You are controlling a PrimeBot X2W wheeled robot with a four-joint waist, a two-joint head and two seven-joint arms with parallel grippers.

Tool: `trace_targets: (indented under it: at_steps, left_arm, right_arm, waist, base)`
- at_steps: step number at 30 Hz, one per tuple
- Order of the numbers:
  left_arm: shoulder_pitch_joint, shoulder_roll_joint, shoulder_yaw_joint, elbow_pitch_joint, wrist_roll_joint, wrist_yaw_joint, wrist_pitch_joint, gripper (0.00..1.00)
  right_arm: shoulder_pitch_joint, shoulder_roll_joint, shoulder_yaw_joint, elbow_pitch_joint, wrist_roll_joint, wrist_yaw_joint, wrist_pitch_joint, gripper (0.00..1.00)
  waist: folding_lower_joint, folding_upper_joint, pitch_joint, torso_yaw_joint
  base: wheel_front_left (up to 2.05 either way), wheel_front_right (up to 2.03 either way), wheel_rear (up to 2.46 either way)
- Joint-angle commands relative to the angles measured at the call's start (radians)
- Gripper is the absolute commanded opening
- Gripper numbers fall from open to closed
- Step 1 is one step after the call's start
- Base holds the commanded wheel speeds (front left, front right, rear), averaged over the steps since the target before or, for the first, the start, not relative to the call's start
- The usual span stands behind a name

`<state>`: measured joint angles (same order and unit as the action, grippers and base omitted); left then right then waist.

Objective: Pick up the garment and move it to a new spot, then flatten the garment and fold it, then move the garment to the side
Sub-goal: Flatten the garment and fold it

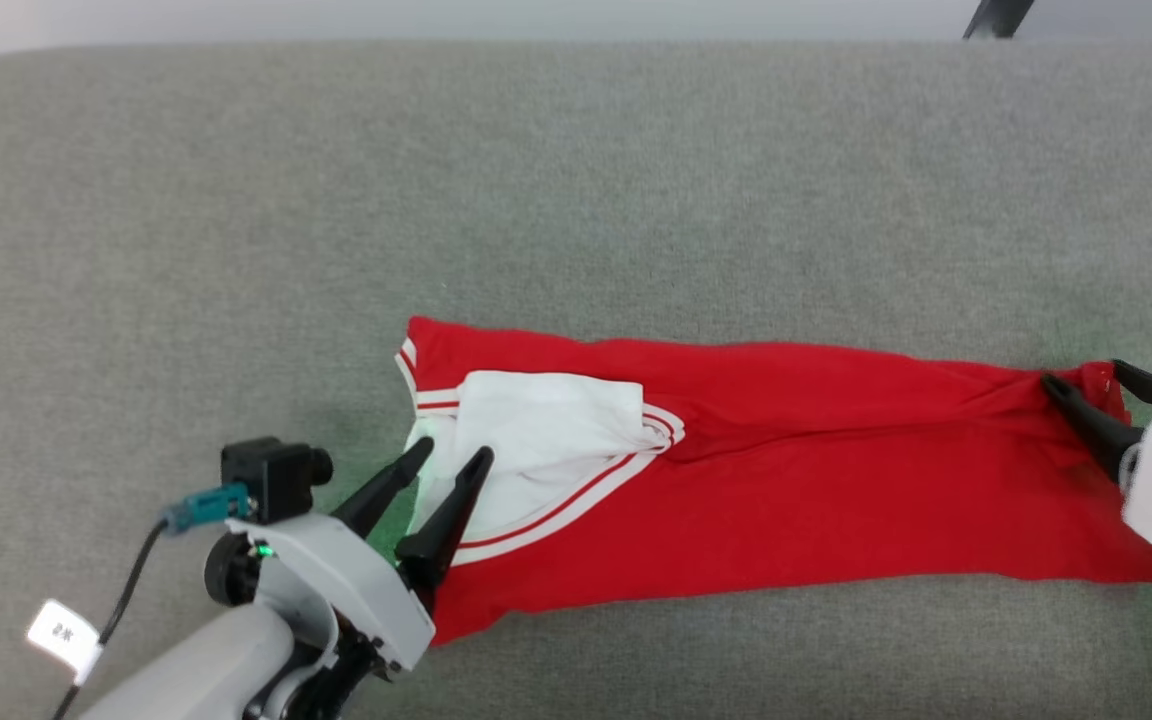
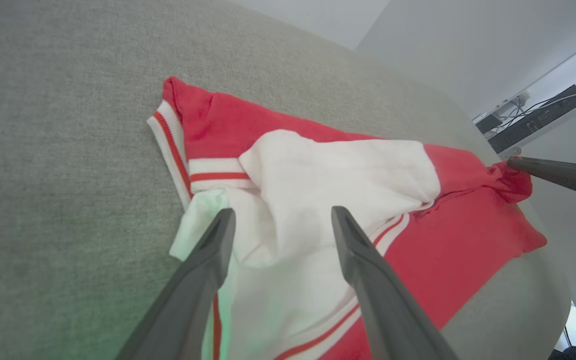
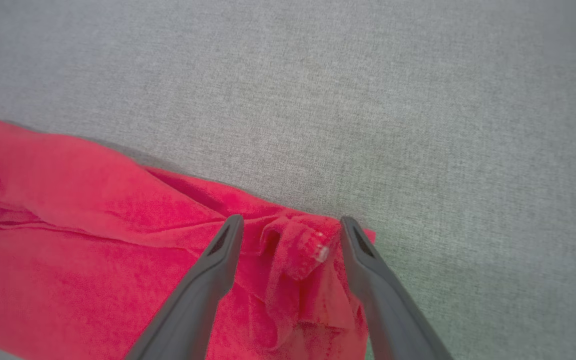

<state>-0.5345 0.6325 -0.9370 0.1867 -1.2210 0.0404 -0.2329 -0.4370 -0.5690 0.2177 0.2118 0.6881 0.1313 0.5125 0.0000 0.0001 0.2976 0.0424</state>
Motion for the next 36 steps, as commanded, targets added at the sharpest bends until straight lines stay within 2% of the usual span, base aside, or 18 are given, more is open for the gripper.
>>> trace_targets:
  at_steps: [1,7,12,14,20,21,29,36]
  left_arm:
    - [0.025,-0.002,0.010,-0.014,0.012,0.013,-0.012,1.00]
    - [0.112,-0.034,0.077,-0.074,0.064,0.078,-0.031,1.00]
    - [0.228,-0.122,0.239,-0.122,0.184,0.113,-0.032,1.00]
    - [0.284,-0.175,0.308,-0.136,0.229,0.100,-0.032,1.00]
    - [0.400,-0.267,0.474,-0.137,0.445,0.070,-0.032,1.00]
    - [0.400,-0.267,0.474,-0.137,0.445,0.070,-0.032,1.00]
    - [0.447,-0.343,0.602,-0.151,0.752,0.061,-0.032,1.00]
    - [0.439,-0.398,0.657,-0.129,0.884,0.039,-0.032,1.00]
  right_arm:
    - [0.031,-0.011,-0.022,-0.014,0.018,-0.001,0.012,1.00]
    - [0.126,-0.058,-0.095,-0.040,0.055,-0.001,0.145,1.00]
    - [0.188,-0.067,-0.180,-0.040,0.076,-0.001,0.243,1.00]
    - [0.200,-0.061,-0.205,-0.040,0.066,-0.001,0.268,1.00]
    - [0.215,-0.041,-0.257,-0.013,0.033,-0.001,0.378,1.00]
    - [0.215,-0.041,-0.257,-0.013,0.033,-0.001,0.378,1.00]
    - [0.173,0.019,-0.321,0.029,-0.039,-0.001,0.478,1.00]
    - [0.120,0.069,-0.343,0.083,-0.127,-0.001,0.514,1.00]
  waist:
    - [0.0000,-0.0001,-0.030,0.010]
    - [0.0000,-0.0001,-0.063,0.038]
    - [0.0000,-0.0001,-0.071,0.073]
    - [0.0000,-0.0001,-0.074,0.085]
    - [0.0000,-0.0001,-0.089,0.126]
    - [0.0000,-0.0001,-0.089,0.126]
    - [0.0000,-0.0001,-0.106,0.161]
    - [0.0000,-0.0001,-0.078,0.168]
  base:
    - [0.00,0.00,0.00]
    - [0.00,0.00,0.00]
    - [0.00,0.00,0.00]
    - [0.00,0.00,0.00]
    - [0.00,0.00,0.00]
    - [0.00,0.00,0.00]
    - [0.00,0.00,0.00]
    - [0.00,0.00,0.00]
